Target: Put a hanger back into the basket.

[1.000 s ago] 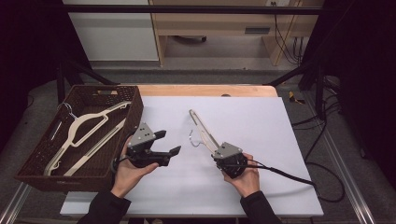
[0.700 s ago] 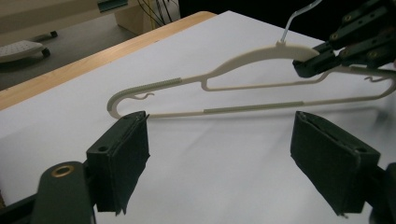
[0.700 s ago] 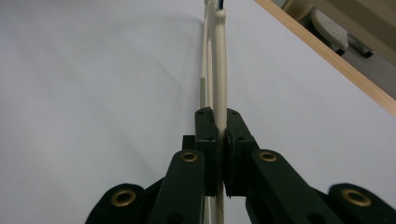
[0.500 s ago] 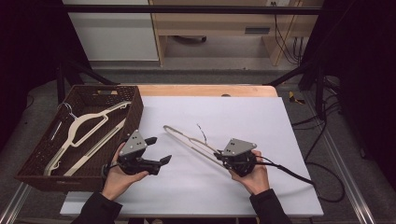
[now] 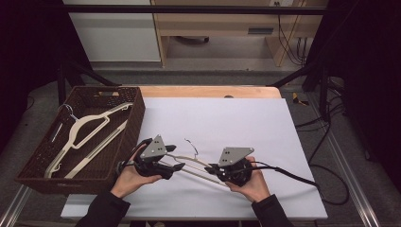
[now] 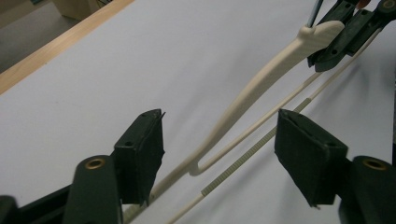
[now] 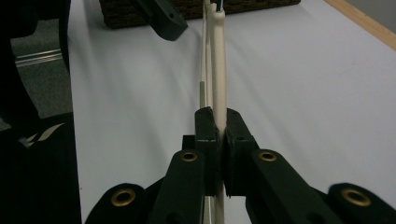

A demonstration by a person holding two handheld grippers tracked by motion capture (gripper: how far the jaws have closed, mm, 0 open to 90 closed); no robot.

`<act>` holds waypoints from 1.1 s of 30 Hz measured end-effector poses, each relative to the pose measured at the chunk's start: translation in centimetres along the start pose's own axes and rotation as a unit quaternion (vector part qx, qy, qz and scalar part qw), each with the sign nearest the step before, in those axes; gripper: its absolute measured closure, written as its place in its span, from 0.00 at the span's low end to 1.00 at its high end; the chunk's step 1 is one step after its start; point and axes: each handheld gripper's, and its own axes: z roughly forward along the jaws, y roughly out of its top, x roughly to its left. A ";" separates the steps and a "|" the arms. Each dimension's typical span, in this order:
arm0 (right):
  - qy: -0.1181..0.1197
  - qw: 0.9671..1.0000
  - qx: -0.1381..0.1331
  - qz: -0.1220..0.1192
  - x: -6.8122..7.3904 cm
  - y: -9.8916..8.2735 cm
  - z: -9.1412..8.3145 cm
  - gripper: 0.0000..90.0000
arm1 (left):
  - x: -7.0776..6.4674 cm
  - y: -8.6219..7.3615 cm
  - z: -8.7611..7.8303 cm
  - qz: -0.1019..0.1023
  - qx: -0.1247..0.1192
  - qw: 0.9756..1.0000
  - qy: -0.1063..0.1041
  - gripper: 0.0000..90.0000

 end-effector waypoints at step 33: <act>-0.055 0.997 -0.025 0.042 -0.7 -0.3 -0.3 0.59 | -2.9 0.6 0.4 0.000 0.035 0.997 -0.070 0.96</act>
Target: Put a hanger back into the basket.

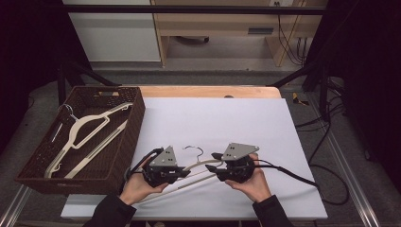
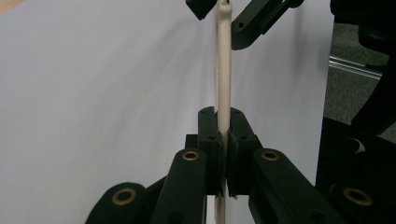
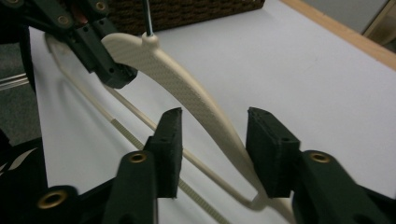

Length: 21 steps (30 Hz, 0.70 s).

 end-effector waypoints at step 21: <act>-0.117 0.984 -0.097 0.095 -3.3 -3.2 -7.1 0.14 | 1.2 2.9 -6.6 -0.050 -0.062 0.995 0.067 0.96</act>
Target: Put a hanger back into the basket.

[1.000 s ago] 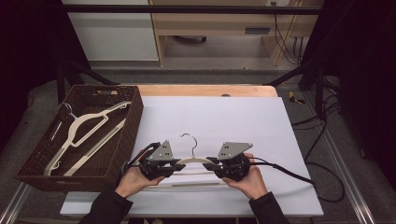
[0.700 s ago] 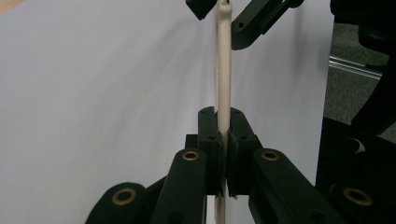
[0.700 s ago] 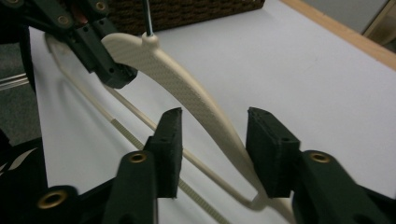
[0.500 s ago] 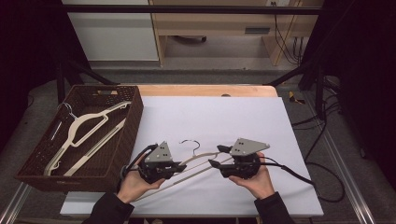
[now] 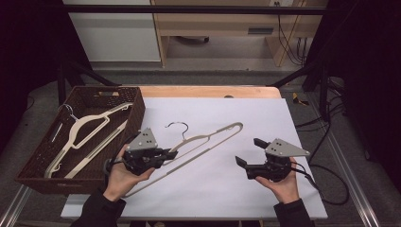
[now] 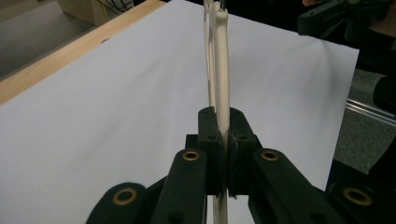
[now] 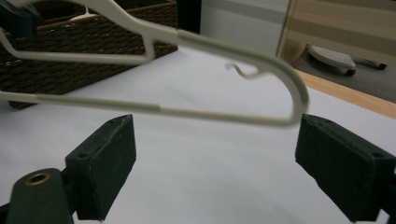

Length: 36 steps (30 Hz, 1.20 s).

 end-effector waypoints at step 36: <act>-0.048 0.998 0.022 0.039 -2.2 -2.3 -0.8 0.08 | 13.8 -1.4 -13.2 -0.054 -0.026 0.992 0.115 0.96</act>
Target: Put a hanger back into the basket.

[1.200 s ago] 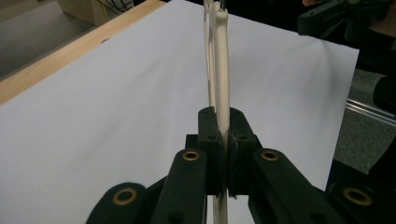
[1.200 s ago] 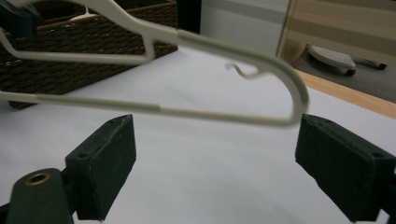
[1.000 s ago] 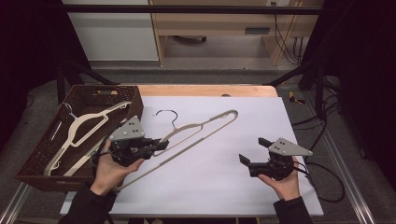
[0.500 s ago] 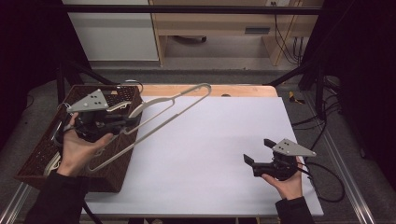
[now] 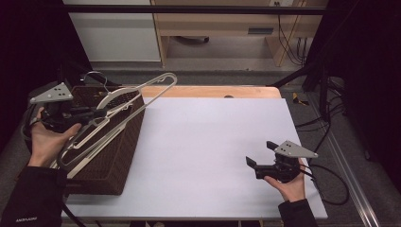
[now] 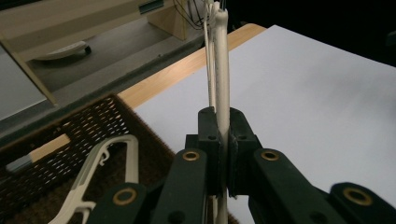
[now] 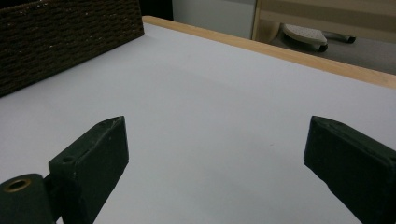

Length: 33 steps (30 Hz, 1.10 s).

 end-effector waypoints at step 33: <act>0.000 1.000 0.012 -0.002 0.1 -0.2 0.5 0.07 | 8.3 -9.1 -2.1 -0.101 0.051 0.992 0.057 0.96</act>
